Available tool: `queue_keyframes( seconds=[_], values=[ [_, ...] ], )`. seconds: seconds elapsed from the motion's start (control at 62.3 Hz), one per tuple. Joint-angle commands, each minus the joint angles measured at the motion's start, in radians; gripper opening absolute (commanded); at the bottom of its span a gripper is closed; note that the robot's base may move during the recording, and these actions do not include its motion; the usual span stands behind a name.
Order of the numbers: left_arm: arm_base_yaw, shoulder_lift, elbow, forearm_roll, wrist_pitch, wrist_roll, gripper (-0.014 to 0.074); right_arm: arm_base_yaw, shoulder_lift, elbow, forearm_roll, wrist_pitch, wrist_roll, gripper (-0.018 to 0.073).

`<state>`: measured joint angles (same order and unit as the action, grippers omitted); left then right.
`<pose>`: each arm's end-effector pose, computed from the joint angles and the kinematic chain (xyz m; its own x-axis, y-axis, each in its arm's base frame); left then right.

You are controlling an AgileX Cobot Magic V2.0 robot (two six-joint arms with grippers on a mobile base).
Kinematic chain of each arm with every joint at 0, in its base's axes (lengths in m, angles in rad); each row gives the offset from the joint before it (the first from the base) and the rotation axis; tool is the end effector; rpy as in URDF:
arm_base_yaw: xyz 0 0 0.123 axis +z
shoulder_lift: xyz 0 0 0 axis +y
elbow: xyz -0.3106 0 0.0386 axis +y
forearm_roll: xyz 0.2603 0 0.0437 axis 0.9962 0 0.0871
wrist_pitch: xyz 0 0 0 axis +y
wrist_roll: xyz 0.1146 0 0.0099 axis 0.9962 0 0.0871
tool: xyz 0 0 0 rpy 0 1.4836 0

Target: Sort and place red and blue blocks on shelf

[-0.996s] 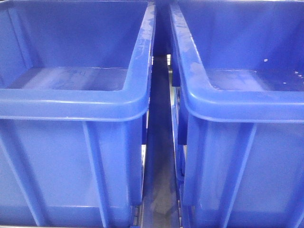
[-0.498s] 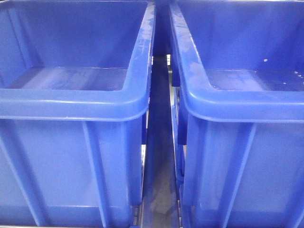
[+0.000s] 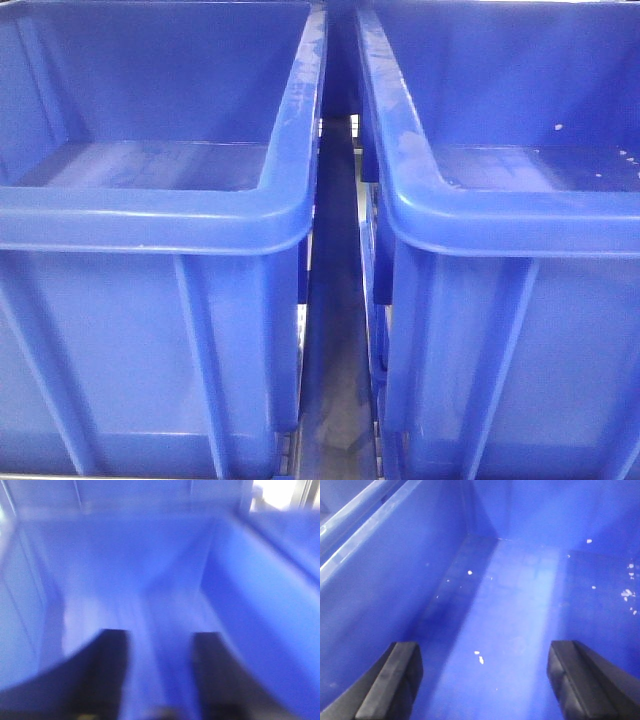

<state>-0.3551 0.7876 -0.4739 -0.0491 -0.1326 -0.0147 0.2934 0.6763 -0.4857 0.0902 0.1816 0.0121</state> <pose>0.1726 -0.0632 0.3207 -0.1095 -0.0269 -0.9936 0.3354 0.9400 -0.0624 0.1489 0.0470 0.3087 -0.2977 0.0152 -0.9545 -0.2756 0.9559 0.1012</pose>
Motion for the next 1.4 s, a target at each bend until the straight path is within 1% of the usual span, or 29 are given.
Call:
queue_keyframes(
  seconds=[0.0, 0.032, 0.145, 0.193, 0.273, 0.289, 0.369, 0.466, 0.546, 0.626, 0.691, 0.755, 0.835, 0.883, 1.092, 1.205, 1.333, 1.381],
  values=[
    [-0.007, -0.046, -0.032, -0.008, -0.100, -0.006, 0.0153, 0.001, -0.002, -0.062, -0.007, -0.088, -0.012, 0.0572],
    [-0.007, -0.063, -0.032, -0.008, -0.100, -0.006, 0.0116, 0.001, -0.002, -0.069, -0.007, -0.088, -0.012, 0.0538],
    [-0.007, -0.112, -0.032, -0.008, -0.100, -0.006, 0.0127, 0.001, -0.002, -0.088, -0.007, -0.088, -0.012, 0.0406],
    [-0.007, -0.133, -0.032, -0.008, -0.100, -0.006, 0.0126, 0.001, -0.003, -0.088, -0.007, -0.090, -0.012, 0.0324],
    [-0.007, -0.155, -0.032, -0.008, -0.090, -0.006, 0.0127, 0.001, -0.003, -0.088, -0.007, -0.085, -0.012, 0.0214],
    [-0.007, -0.161, -0.032, -0.008, -0.082, -0.006, 0.0127, 0.001, -0.003, -0.088, -0.007, -0.085, -0.012, 0.0179],
    [0.012, -0.181, -0.032, -0.008, -0.047, -0.006, 0.0127, 0.000, -0.003, -0.088, -0.007, -0.087, -0.012, 0.0050],
    [0.060, -0.212, -0.032, -0.008, 0.001, -0.006, 0.0127, -0.017, -0.008, -0.088, -0.007, -0.095, -0.012, 0.0063],
    [0.103, -0.239, -0.032, -0.008, 0.008, -0.006, 0.0127, -0.045, -0.028, -0.088, -0.007, -0.096, -0.012, 0.0063],
    [0.148, -0.270, -0.032, -0.008, 0.015, -0.006, 0.0126, -0.104, -0.066, -0.088, -0.010, -0.098, -0.012, 0.0063],
    [0.171, -0.292, -0.032, -0.010, 0.033, -0.006, 0.0126, -0.165, -0.104, -0.088, -0.010, -0.087, -0.012, 0.0063],
    [0.188, -0.310, -0.032, -0.018, 0.071, -0.006, 0.0126, -0.210, -0.136, -0.088, -0.017, -0.060, -0.012, 0.0063],
    [0.192, -0.328, -0.032, -0.054, 0.122, -0.006, 0.0126, -0.259, -0.188, -0.088, -0.043, -0.005, -0.012, 0.0063],
    [0.192, -0.339, -0.032, -0.061, 0.133, -0.006, 0.0126, -0.277, -0.226, -0.087, -0.048, 0.026, -0.012, 0.0063],
    [0.192, -0.403, -0.032, -0.061, 0.138, -0.006, 0.0126, -0.284, -0.365, -0.082, -0.052, 0.055, -0.012, 0.0063],
    [0.192, -0.445, -0.032, -0.026, 0.167, -0.006, 0.0126, -0.284, -0.409, -0.078, -0.052, 0.066, -0.012, 0.0063],
    [0.192, -0.471, -0.032, 0.049, 0.184, -0.006, 0.0127, -0.284, -0.422, -0.051, -0.051, 0.063, -0.012, 0.0063],
    [0.192, -0.475, -0.032, 0.049, 0.180, -0.006, 0.0126, -0.284, -0.422, -0.040, -0.046, 0.057, -0.012, 0.0063]
  ],
)
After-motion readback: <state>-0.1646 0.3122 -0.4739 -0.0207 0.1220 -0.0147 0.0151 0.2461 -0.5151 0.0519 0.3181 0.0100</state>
